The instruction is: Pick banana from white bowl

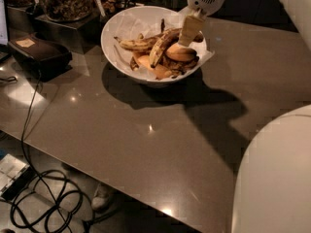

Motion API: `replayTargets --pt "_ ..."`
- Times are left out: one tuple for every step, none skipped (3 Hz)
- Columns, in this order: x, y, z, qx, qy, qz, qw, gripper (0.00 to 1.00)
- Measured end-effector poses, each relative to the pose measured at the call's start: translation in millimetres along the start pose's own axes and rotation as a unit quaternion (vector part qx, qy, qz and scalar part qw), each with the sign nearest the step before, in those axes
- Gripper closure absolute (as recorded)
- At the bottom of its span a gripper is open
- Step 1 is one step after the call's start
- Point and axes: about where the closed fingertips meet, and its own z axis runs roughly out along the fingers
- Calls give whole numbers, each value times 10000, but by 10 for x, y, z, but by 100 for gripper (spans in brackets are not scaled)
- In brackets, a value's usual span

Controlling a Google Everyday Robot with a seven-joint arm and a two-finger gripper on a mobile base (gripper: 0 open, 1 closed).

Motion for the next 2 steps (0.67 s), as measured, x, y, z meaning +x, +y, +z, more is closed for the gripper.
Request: replayTargets --pt "-25 -11 25 12 -22 -11 10000 100" --pt "-91 68 -29 4 -109 -97 9999 100"
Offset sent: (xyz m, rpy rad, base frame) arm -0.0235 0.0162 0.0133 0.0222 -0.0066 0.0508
